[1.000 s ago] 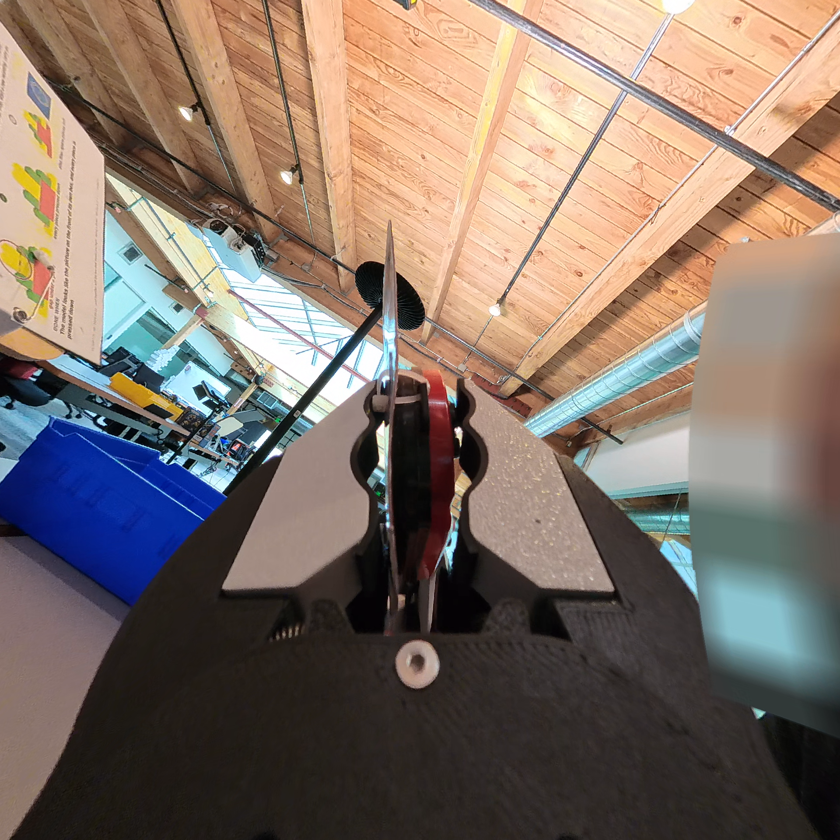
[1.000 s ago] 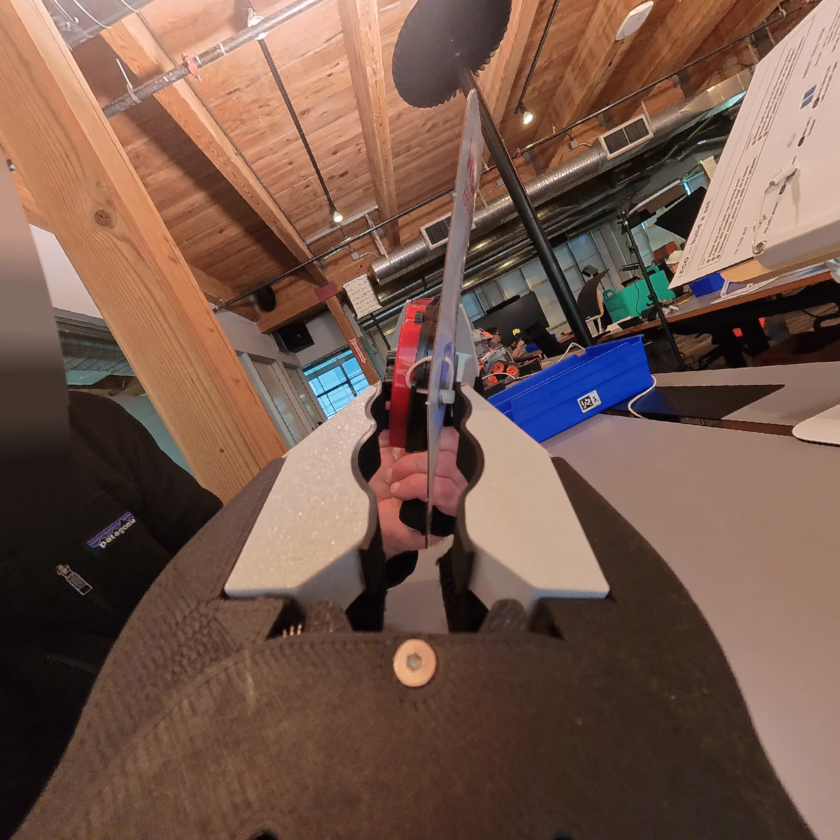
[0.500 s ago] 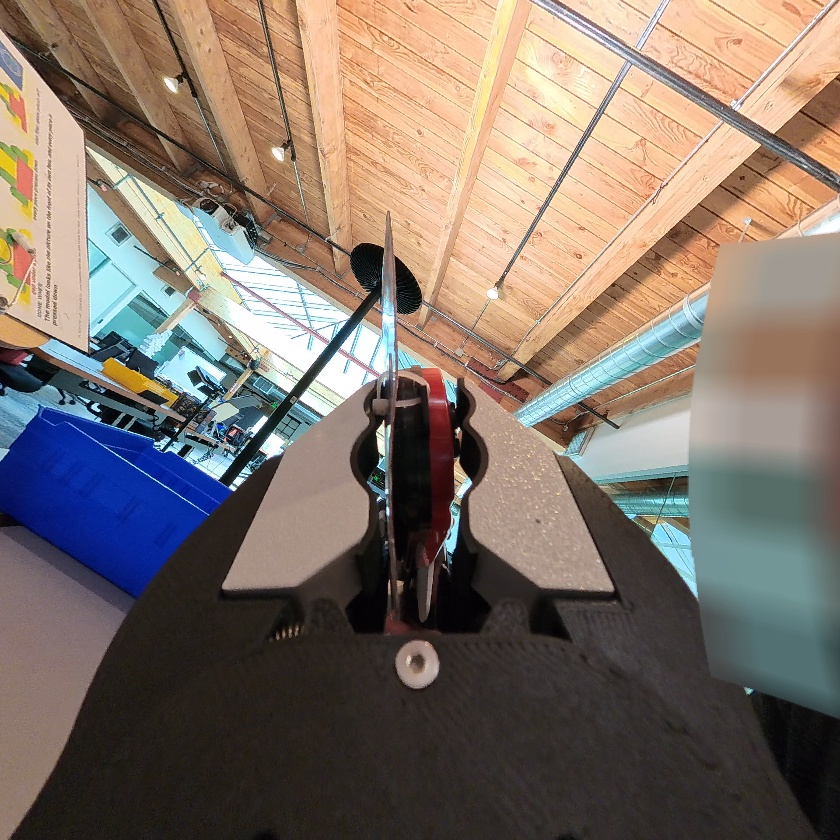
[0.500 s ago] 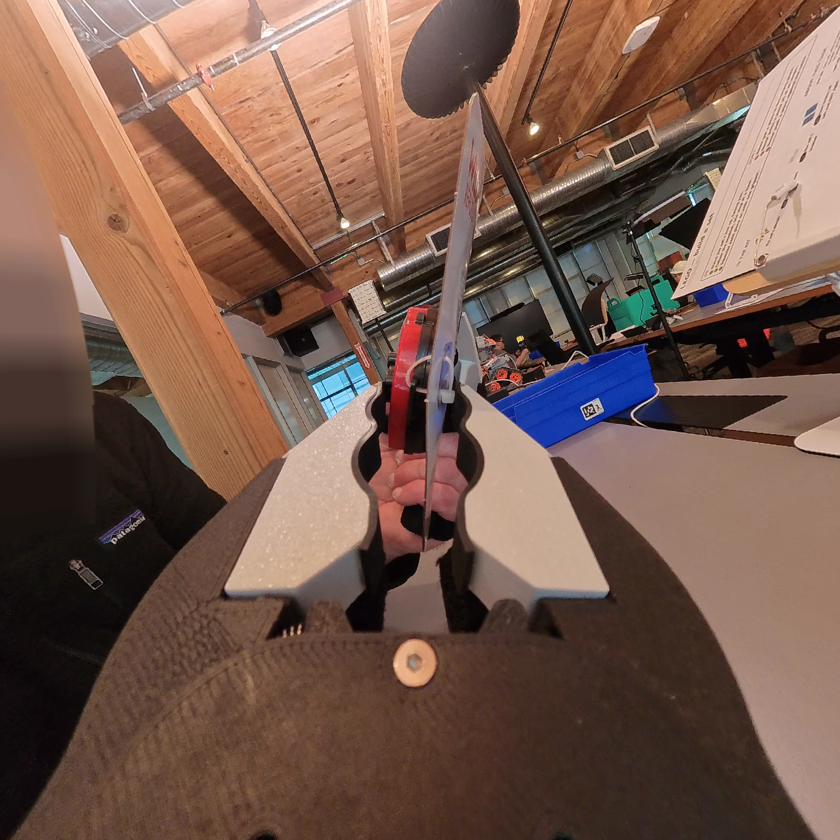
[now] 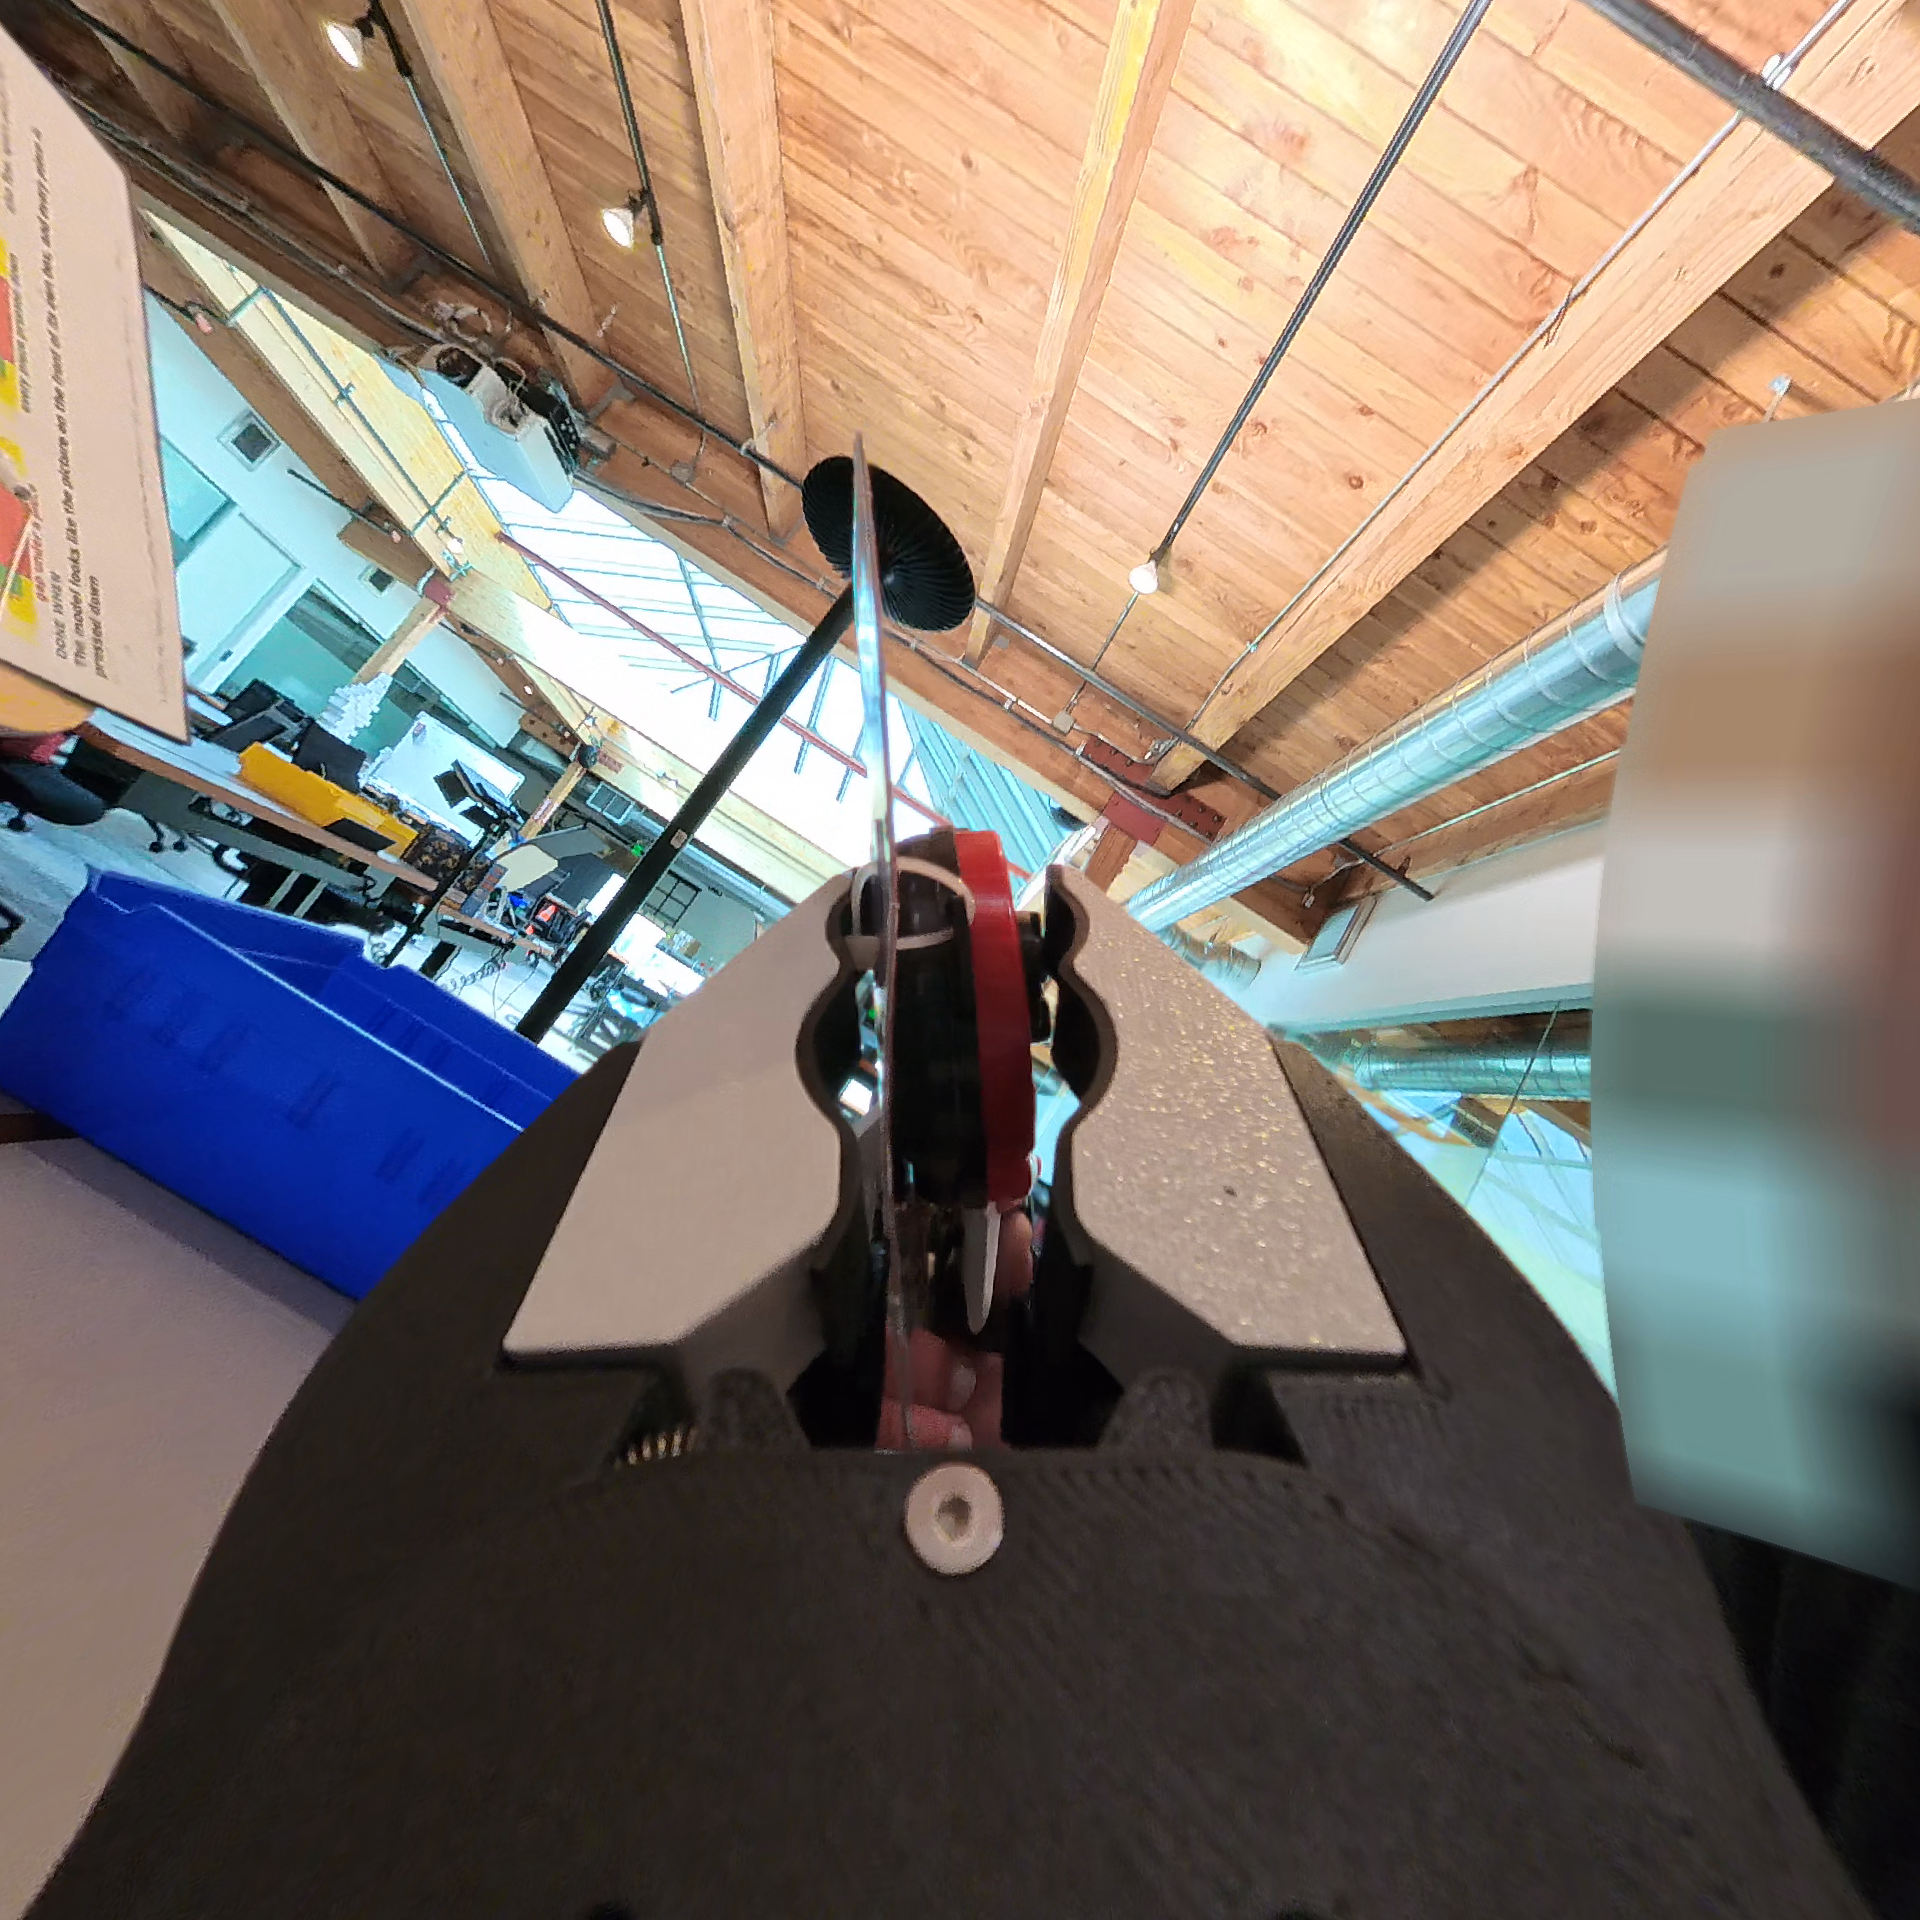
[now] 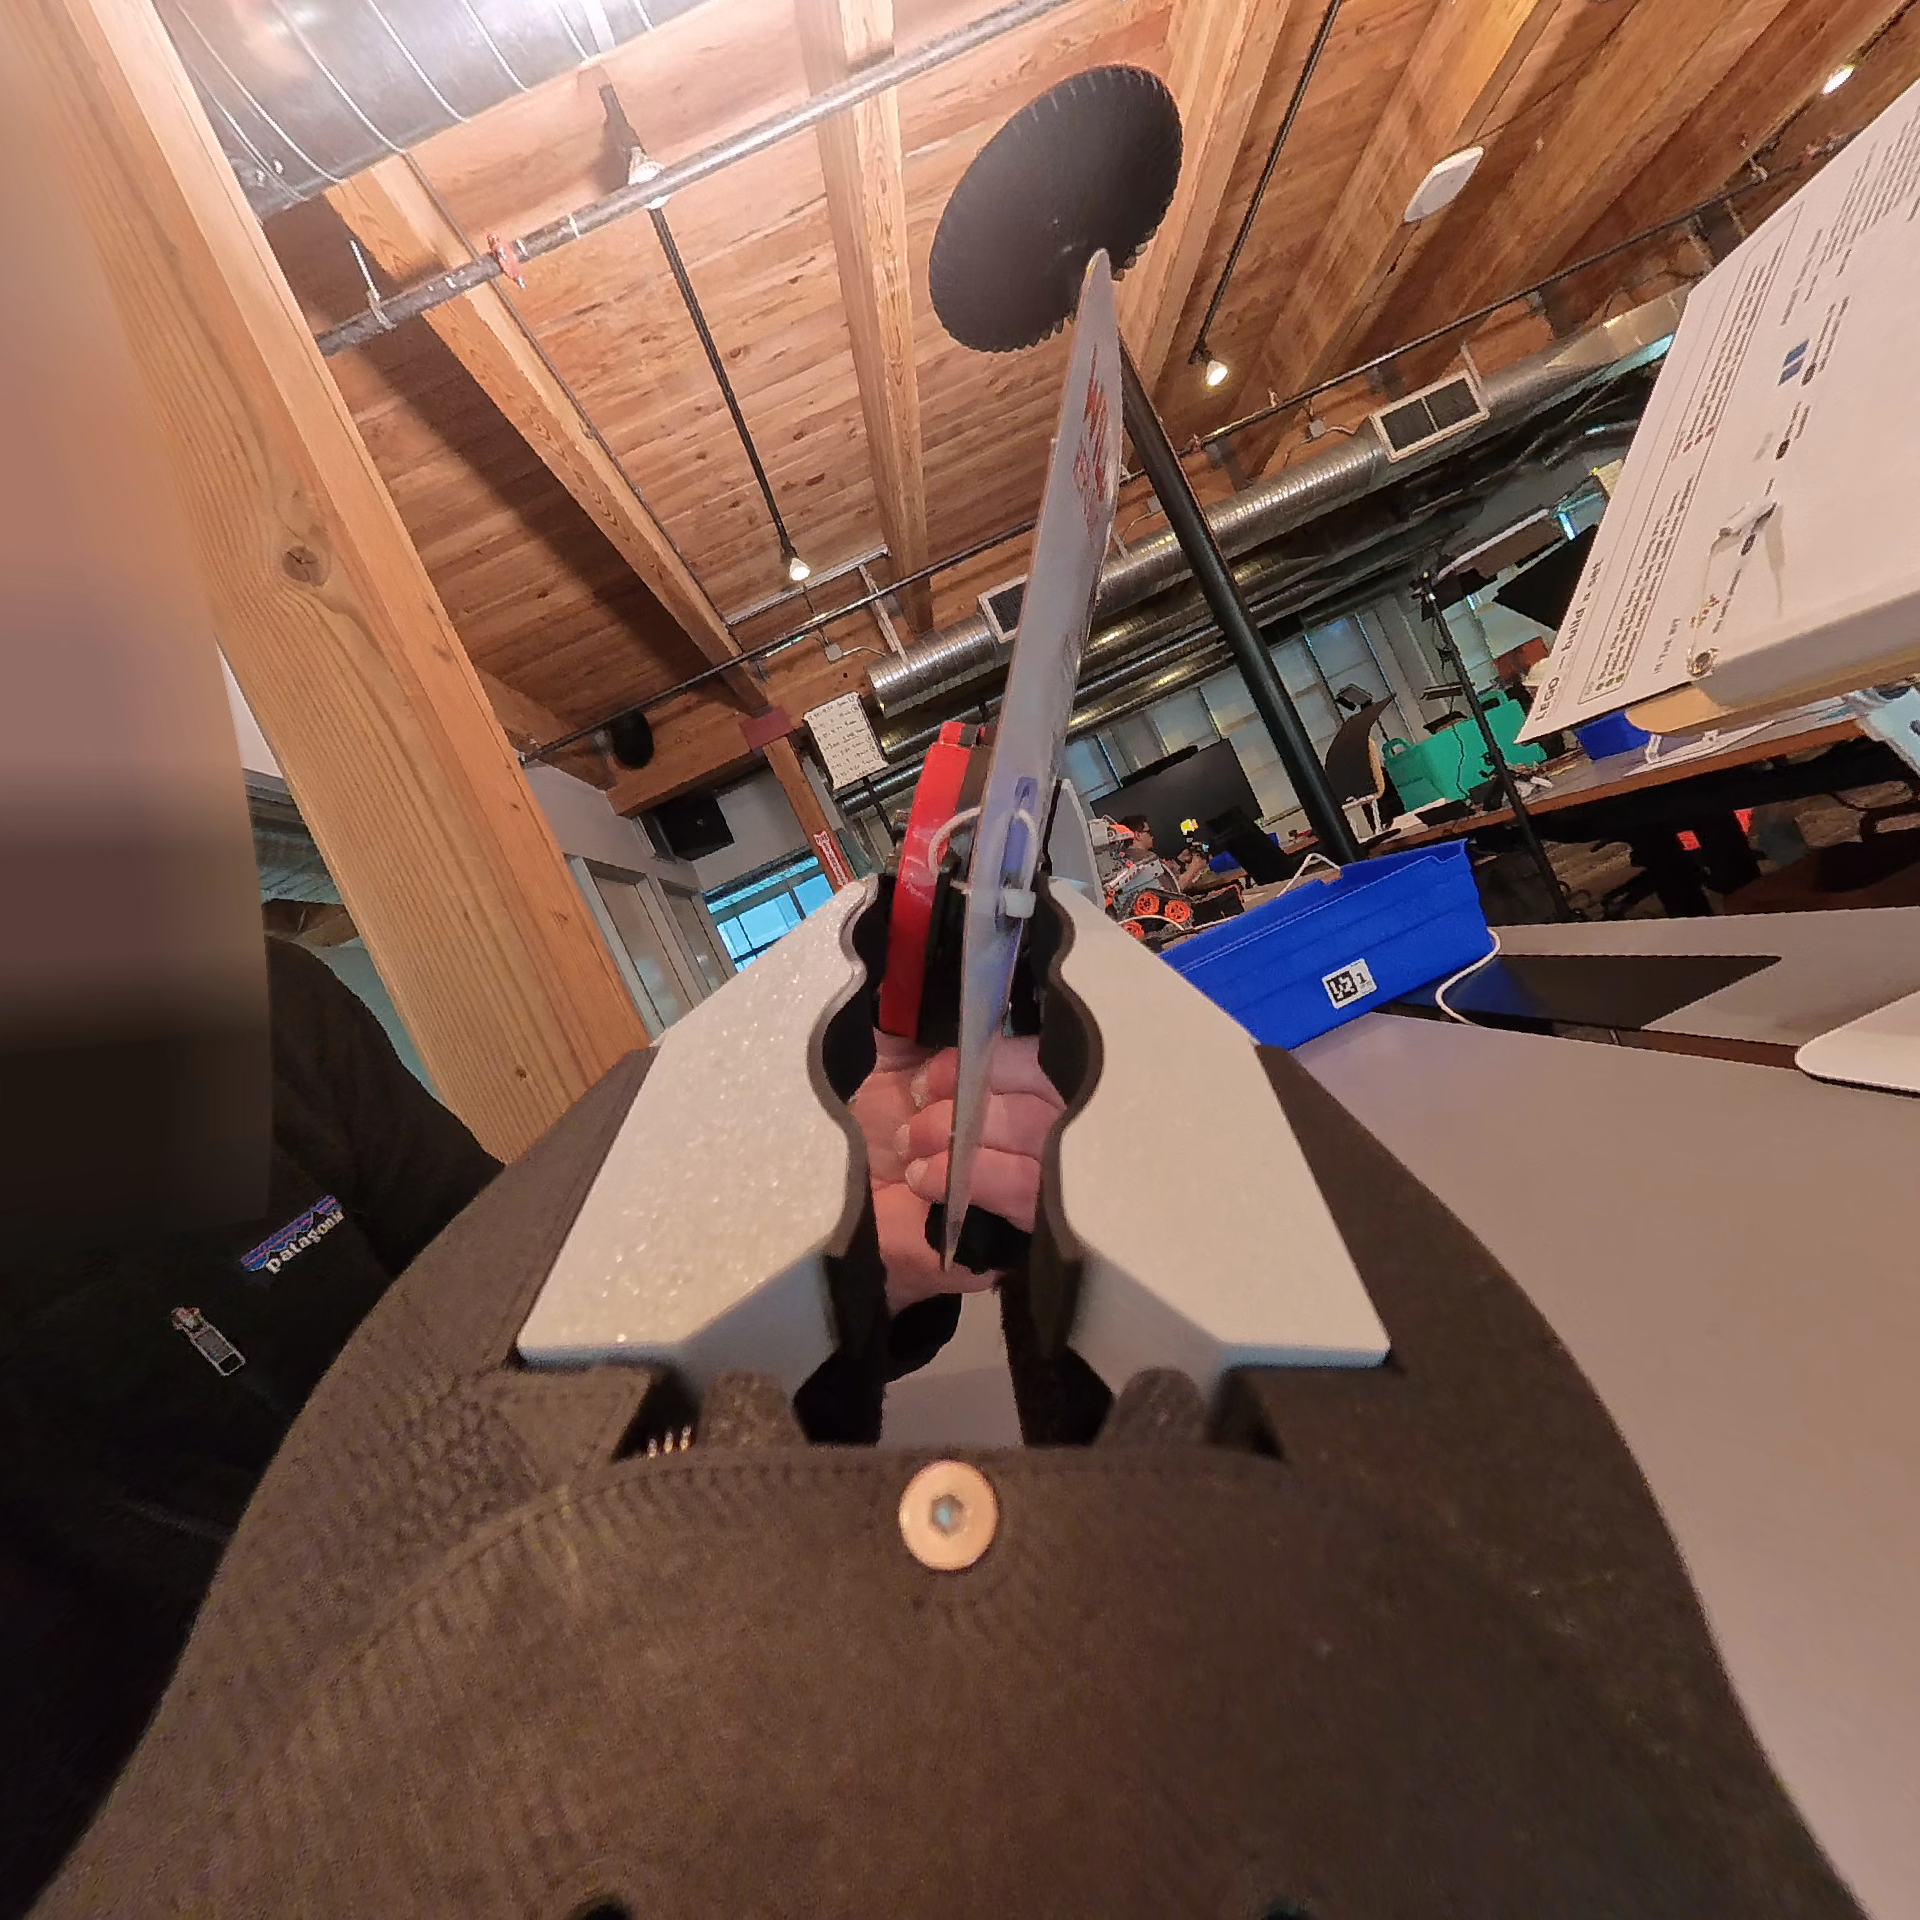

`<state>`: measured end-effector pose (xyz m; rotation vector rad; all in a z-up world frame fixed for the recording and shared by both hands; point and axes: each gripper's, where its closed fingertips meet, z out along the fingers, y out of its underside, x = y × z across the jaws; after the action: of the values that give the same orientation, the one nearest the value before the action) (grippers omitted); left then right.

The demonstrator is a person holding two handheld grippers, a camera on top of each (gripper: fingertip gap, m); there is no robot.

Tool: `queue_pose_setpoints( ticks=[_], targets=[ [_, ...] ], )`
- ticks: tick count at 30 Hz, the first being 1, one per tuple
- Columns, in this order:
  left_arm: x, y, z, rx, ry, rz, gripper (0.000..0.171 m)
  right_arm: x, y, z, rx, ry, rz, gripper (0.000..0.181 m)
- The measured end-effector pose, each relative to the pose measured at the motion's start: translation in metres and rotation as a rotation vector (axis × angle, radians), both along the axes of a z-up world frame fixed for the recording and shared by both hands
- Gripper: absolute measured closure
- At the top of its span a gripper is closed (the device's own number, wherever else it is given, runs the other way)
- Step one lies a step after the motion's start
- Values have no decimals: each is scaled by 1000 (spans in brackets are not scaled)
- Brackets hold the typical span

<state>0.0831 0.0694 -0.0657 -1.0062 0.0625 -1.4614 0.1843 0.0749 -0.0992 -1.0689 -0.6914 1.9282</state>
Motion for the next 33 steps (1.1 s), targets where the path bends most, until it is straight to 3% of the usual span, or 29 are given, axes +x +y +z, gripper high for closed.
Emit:
queue_pose_setpoints(
  ticks=[22,33],
  targets=[
    [32,-16,-19,34,527,-54,137,22,2,16,0,130,-10,157],
    [33,-19,-18,68,589,-24,140,22,1,15,21,119,-14,156]
  ],
)
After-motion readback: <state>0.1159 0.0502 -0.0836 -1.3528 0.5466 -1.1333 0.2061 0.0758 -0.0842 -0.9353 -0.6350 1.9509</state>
